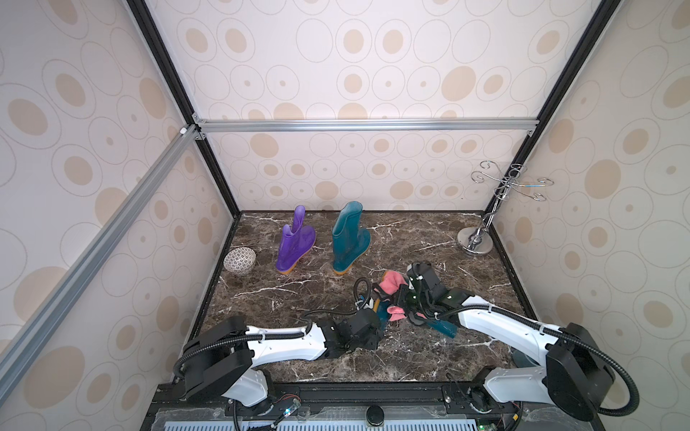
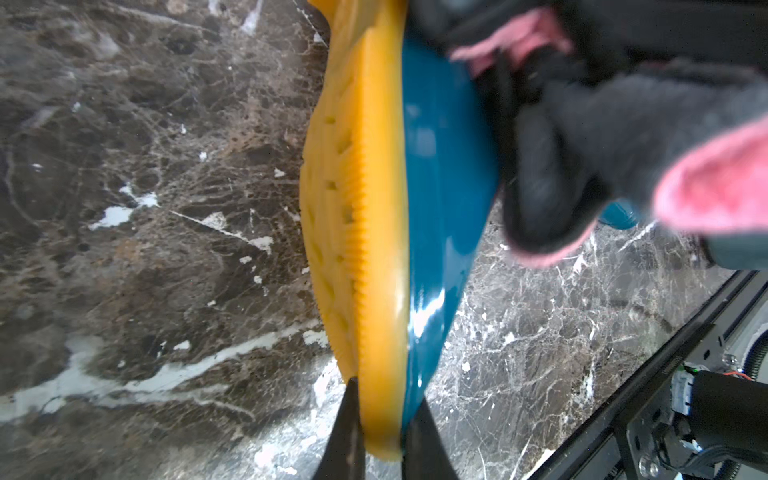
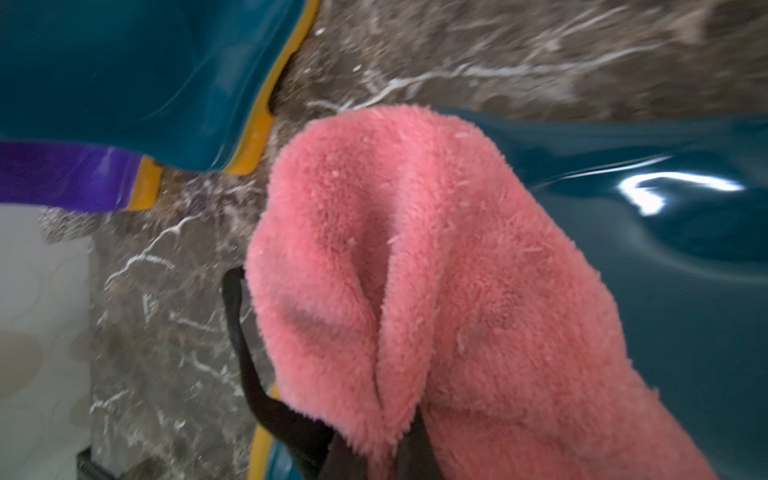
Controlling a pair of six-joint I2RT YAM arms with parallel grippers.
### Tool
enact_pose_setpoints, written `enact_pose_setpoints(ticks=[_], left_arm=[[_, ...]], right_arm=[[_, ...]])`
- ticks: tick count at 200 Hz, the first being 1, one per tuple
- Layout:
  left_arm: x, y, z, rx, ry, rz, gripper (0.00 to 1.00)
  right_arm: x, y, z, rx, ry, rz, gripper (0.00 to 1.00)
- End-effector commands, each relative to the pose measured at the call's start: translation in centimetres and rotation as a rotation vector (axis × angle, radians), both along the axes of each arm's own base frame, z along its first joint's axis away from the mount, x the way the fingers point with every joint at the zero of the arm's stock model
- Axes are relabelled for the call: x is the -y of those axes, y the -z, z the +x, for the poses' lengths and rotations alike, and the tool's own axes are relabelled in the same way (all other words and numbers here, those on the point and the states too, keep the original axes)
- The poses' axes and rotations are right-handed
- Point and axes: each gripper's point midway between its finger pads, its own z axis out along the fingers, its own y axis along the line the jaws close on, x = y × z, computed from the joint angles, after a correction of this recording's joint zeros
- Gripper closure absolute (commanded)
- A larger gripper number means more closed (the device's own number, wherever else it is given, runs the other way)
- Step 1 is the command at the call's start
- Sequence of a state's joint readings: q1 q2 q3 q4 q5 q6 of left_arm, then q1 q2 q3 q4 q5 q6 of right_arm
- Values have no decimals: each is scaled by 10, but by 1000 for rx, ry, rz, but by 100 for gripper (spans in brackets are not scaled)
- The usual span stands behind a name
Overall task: Wipe the rubber boots with a cloth
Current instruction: Wipe the dirt off the rubber boot.
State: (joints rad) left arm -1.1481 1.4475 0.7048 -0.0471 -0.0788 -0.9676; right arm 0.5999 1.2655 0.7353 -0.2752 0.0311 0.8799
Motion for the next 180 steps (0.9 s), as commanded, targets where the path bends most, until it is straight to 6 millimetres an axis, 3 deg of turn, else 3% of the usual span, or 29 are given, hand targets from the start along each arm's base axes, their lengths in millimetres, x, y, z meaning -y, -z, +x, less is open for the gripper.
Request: enact_pose_setpoints(ticks=[1, 32, 65, 83, 123, 155, 180], left_arm=[[5, -8, 0, -2, 11, -23, 100], [8, -7, 0, -5, 21, -19, 100], [13, -9, 0, -6, 41, -28, 100], [16, -15, 2, 8, 57, -18, 78], [27, -41, 10, 64, 127, -9, 33], [28, -67, 31, 120, 167, 35, 21], [22, -58, 54, 91, 173, 85, 22]], right_arm=[[66, 36, -30, -132, 220, -135, 100], [112, 71, -68, -278, 271, -225, 100], [118, 56, -69, -235, 214, -216, 100], [117, 46, -63, -185, 206, -204, 100], [101, 50, -57, -225, 155, -161, 100], [91, 50, -51, -226, 112, -137, 100], [83, 42, -47, -187, 66, -107, 100]])
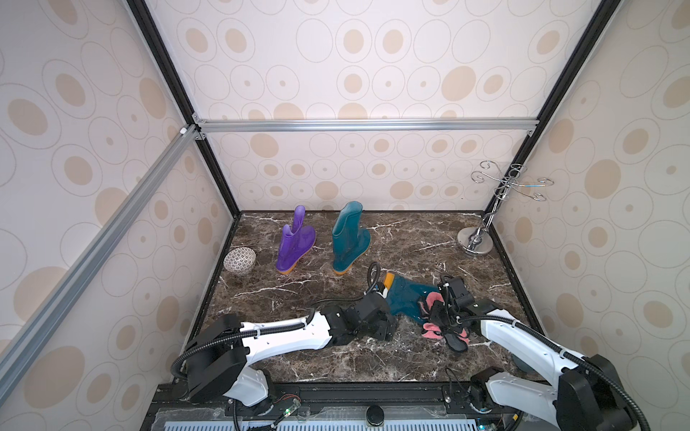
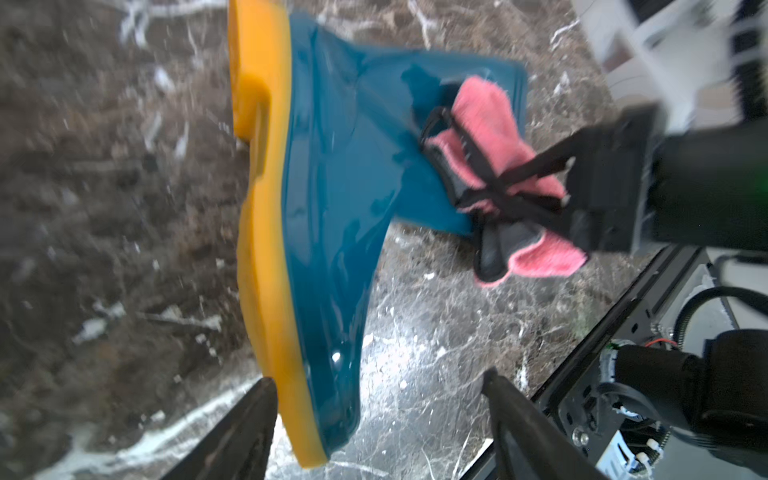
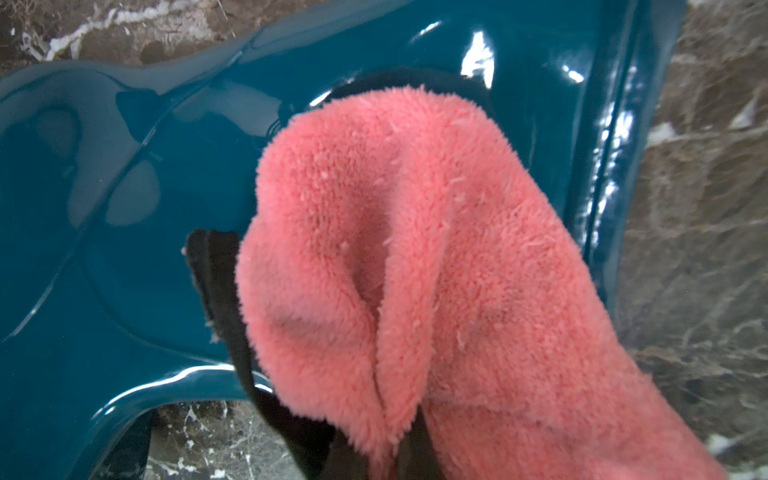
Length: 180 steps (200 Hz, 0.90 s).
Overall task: Wipe the rubber boots with a cloth
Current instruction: Wipe the dirt off the rubber boot.
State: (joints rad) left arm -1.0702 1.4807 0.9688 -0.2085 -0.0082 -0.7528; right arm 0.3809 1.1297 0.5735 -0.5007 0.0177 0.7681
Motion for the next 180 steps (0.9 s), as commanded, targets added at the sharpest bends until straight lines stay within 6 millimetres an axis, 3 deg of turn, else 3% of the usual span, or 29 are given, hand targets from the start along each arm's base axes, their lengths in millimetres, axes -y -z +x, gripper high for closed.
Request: enact_pose_setpoints(ticks=[1, 47, 74, 109, 128, 143, 165, 180], left_arm=[[-7, 7, 19, -3, 42, 87, 22], [8, 30, 46, -49, 89, 139, 26], [-2, 55, 52, -92, 79, 200, 35], [-6, 65, 55, -137, 61, 160, 38], [-2, 69, 53, -159, 64, 140, 49], [-1, 73, 51, -174, 57, 120, 52], [-2, 76, 51, -180, 38, 106, 59], [-2, 77, 50, -190, 33, 98, 73]], right_arm=[[-13, -10, 2, 18, -47, 60, 100], [-45, -42, 5, 174, -178, 244, 100], [-48, -58, -2, 249, -218, 283, 100], [-97, -81, -24, 339, -423, 489, 100], [-121, -82, -36, 390, -521, 488, 100], [-142, -81, -41, 439, -565, 524, 100], [-157, -62, -42, 440, -605, 512, 100], [-167, -49, -42, 422, -626, 520, 100]])
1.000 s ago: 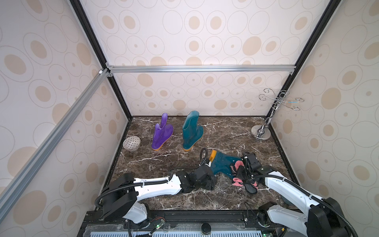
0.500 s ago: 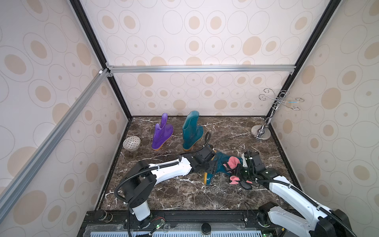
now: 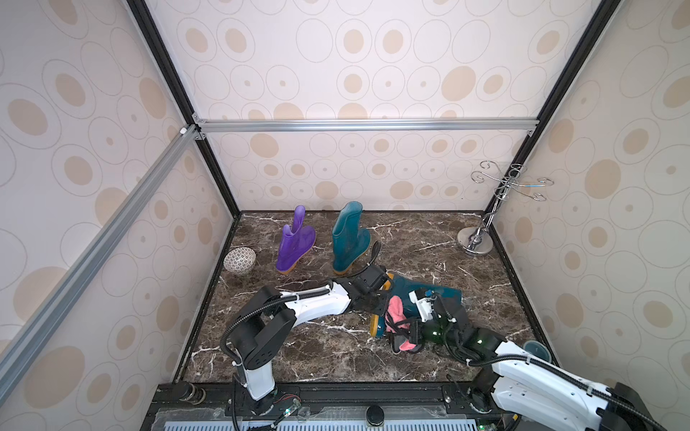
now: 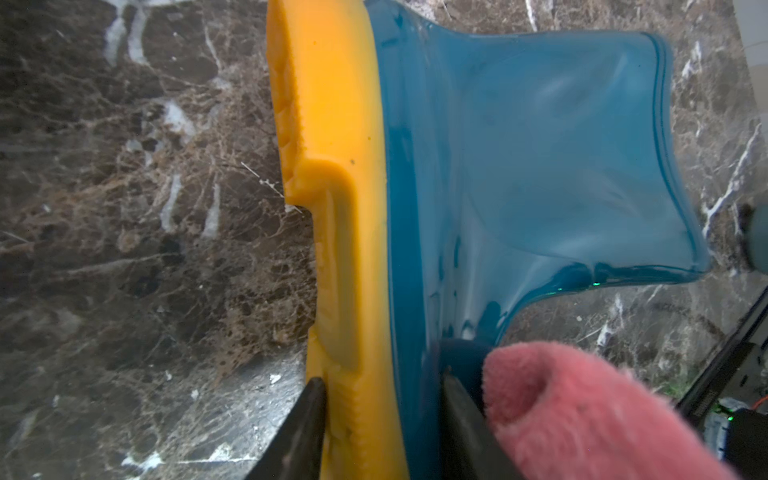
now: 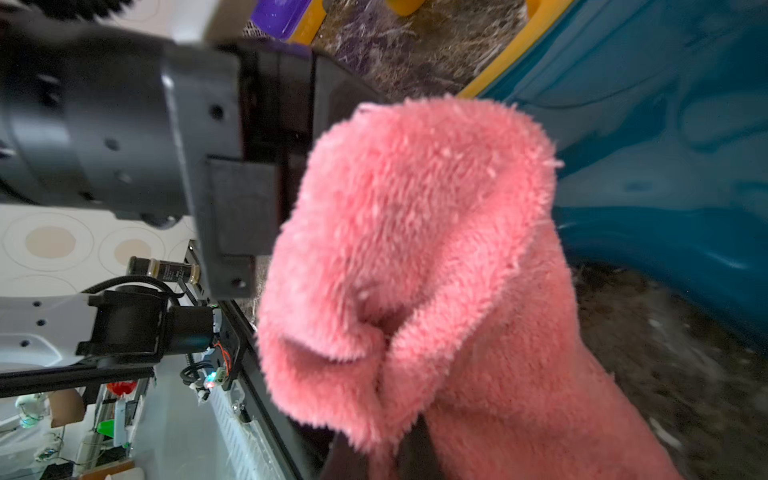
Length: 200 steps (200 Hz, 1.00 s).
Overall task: Wipe the rubber boots with a cloth
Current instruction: Wipe the dirt off the rubber boot.
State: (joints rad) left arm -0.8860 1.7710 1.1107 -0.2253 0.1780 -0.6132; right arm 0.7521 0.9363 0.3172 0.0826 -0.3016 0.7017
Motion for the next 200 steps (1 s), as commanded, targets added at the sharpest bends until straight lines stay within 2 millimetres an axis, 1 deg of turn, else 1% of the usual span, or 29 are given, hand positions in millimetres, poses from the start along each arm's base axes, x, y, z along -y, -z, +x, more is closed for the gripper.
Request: enact_pose_setpoints(ticks=[1, 21, 29, 42, 51, 59, 67, 75, 86, 93, 112, 125, 152, 165, 173, 185, 200], left_arm=[[-3, 13, -6, -51, -12, -5, 73], [2, 6, -4, -52, -16, -38, 79], [5, 4, -4, -55, -18, -54, 80], [8, 4, -6, -66, -10, -74, 85], [8, 7, -8, -82, -13, -80, 87], [8, 10, -12, -97, -10, -89, 91], [7, 11, -15, -106, -10, -93, 92], [5, 12, -16, -109, -12, -92, 93], [3, 10, -18, -105, -13, -94, 95], [1, 10, -17, -103, -16, -92, 95], [-2, 11, -19, -99, -13, -74, 97], [-4, 11, -19, -92, -13, -66, 98], [-9, 12, -17, -89, -17, -44, 98], [-7, 9, -18, -88, -15, -51, 99], [-6, 6, -18, -90, -12, -59, 100], [-2, 0, -18, -93, -6, -77, 100], [2, -11, -15, -86, -11, -98, 100]], right_arm=[[-22, -4, 12, 65, -7, 75, 100], [-35, 20, 19, 11, -6, 58, 100], [-42, 25, 23, -4, -2, 73, 100], [-55, 26, 30, -7, 9, 106, 100], [-56, 33, 38, -20, 52, 97, 100], [-52, 36, 46, -17, 103, 89, 100], [-40, 40, 55, -5, 190, 67, 100], [-23, 45, 62, 12, 286, 30, 100], [0, 45, 70, 48, 390, -31, 100], [17, 47, 70, 53, 450, -97, 100], [52, 38, 71, 109, 552, -211, 100], [71, 33, 70, 135, 610, -258, 100], [102, 27, 62, 159, 672, -355, 100], [105, 15, 60, 185, 650, -350, 100], [103, -1, 58, 209, 619, -333, 100], [91, -34, 55, 280, 524, -284, 100], [94, -82, 49, 350, 487, -246, 100]])
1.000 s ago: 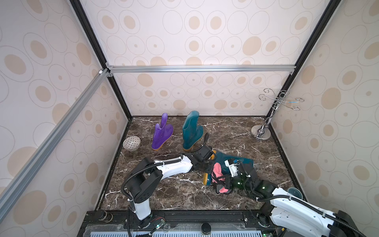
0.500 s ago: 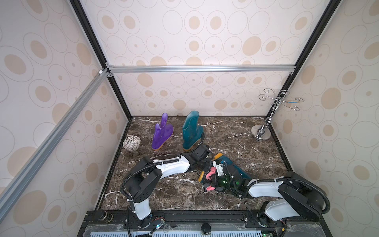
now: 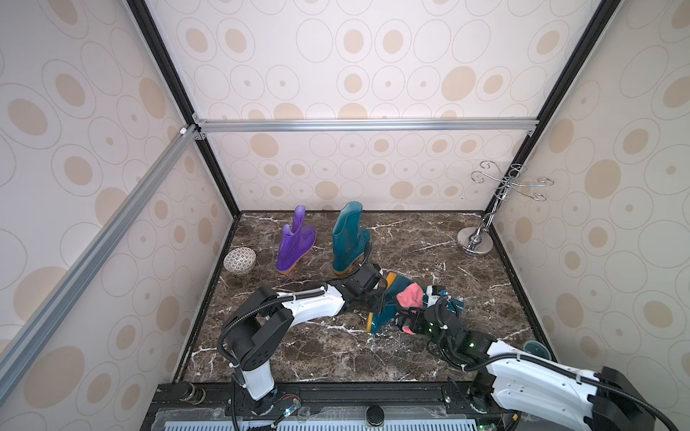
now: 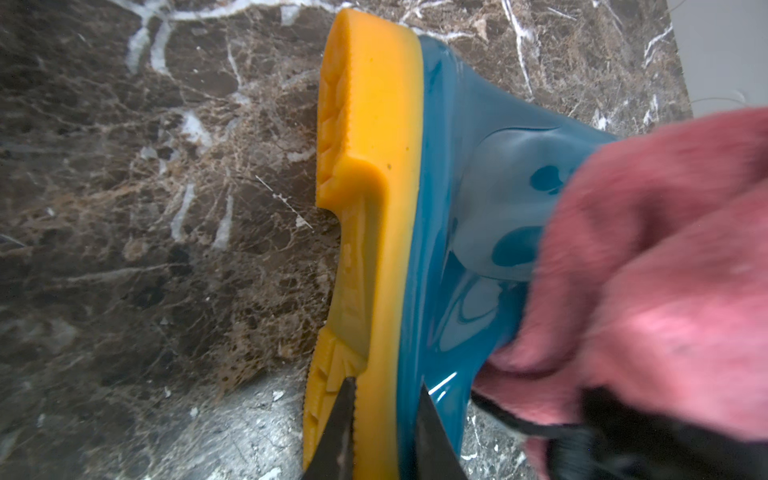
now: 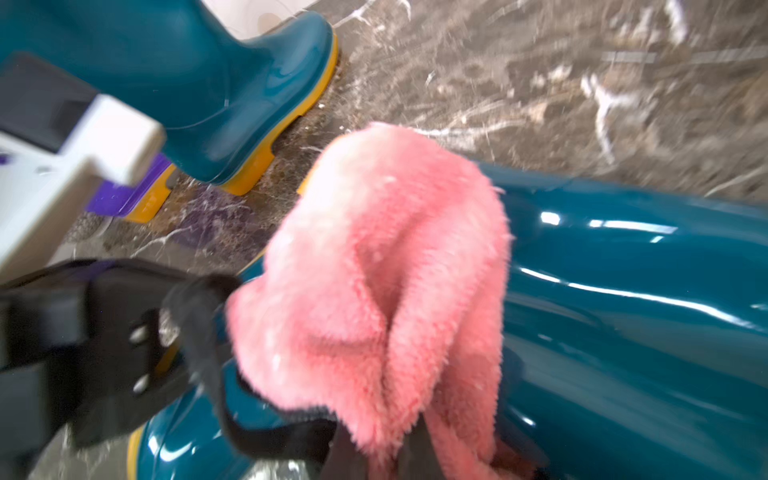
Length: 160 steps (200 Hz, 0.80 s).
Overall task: Wipe the rubber boots with a cloth
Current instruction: Wipe the dirt off the rubber boot, then adjust the rubber boot at the center of the board.
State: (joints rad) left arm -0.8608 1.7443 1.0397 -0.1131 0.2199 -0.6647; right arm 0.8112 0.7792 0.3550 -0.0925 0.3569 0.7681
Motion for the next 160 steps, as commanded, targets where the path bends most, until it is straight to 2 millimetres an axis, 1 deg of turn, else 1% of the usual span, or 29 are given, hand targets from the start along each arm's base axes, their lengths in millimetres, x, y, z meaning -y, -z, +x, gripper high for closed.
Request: enact_pose_setpoints(ticks=[1, 15, 28, 39, 48, 56, 63, 73, 81, 99, 117, 135, 146, 160], left_arm=[[3, -10, -18, -74, 33, -13, 100], [10, -21, -18, -79, 25, -59, 100], [20, -30, -22, -104, 24, -144, 100], [27, -40, -27, -125, 24, -226, 100], [31, -48, -29, -122, 25, -258, 100], [31, -51, -28, -98, 18, -240, 100], [26, -52, -26, -68, 4, -193, 100], [18, -58, -20, -6, -13, -131, 100], [10, -62, -14, 39, -34, -78, 100], [-12, -80, 3, 159, -80, 42, 100], [-36, -109, 23, 304, -137, 159, 100], [-61, -143, 41, 451, -200, 279, 100], [-69, -168, 48, 534, -220, 308, 100], [-72, -197, 53, 623, -225, 332, 100]], right_arm=[[15, -59, -6, 94, -35, -58, 100], [25, -103, -12, 172, -48, -59, 100], [32, -135, -17, 226, -54, -69, 100], [40, -153, -21, 238, -52, -97, 100], [43, -168, -23, 250, -59, -116, 100], [44, -179, -26, 257, -72, -124, 100], [45, -189, -28, 270, -84, -126, 100], [47, -201, -29, 299, -89, -126, 100], [50, -209, -30, 322, -82, -128, 100], [58, -224, -32, 371, -67, -144, 100], [62, -233, -33, 399, -64, -162, 100], [67, -238, -35, 410, -55, -168, 100], [71, -241, -38, 424, -43, -159, 100], [77, -248, -42, 445, -33, -144, 100]])
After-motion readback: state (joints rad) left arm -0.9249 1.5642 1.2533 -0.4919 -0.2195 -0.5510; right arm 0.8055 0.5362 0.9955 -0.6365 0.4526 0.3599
